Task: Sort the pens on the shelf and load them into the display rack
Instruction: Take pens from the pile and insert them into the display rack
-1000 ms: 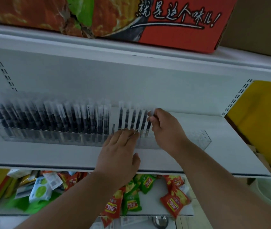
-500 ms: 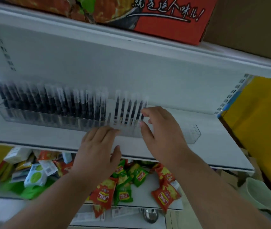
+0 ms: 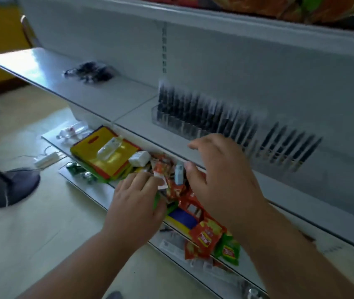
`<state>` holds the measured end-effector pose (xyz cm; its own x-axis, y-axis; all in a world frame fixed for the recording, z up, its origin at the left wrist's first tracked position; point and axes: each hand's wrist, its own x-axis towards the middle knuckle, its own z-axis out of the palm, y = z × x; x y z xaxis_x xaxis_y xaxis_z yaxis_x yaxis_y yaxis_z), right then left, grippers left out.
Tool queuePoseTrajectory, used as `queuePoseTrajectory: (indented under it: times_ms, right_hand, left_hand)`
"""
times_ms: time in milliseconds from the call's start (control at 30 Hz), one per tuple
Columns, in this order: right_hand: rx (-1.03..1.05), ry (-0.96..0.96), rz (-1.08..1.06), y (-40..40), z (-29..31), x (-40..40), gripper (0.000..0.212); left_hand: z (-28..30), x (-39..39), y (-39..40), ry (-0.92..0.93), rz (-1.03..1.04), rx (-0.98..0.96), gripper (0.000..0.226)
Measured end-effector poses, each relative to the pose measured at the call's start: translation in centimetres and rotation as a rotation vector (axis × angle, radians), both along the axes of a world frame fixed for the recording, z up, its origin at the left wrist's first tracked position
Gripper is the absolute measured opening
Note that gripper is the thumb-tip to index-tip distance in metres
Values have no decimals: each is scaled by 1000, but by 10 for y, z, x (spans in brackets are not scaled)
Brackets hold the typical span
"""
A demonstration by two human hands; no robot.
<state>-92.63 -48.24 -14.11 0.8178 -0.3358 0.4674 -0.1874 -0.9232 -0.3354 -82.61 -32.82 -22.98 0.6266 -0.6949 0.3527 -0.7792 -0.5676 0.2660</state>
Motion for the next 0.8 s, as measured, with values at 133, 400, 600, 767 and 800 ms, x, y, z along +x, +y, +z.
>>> queuePoseTrajectory:
  times_ms: [133, 400, 600, 767, 800]
  right_hand:
    - [-50, -13, 24, 48, 6, 47, 32]
    - [-2, 2, 32, 147, 16, 175, 36]
    - [-8, 43, 37, 160, 26, 258, 39]
    - [-10, 68, 30, 134, 18, 332, 42]
    - [-9, 62, 34, 128, 18, 351, 43]
  left_hand:
    - [-3, 44, 54, -46, 59, -38, 34]
    - [6, 169, 168, -66, 106, 28, 32]
    - [6, 252, 180, -42, 119, -20, 32]
    - [4, 324, 148, -28, 98, 3, 37]
    - [6, 340, 142, -18, 94, 16, 38]
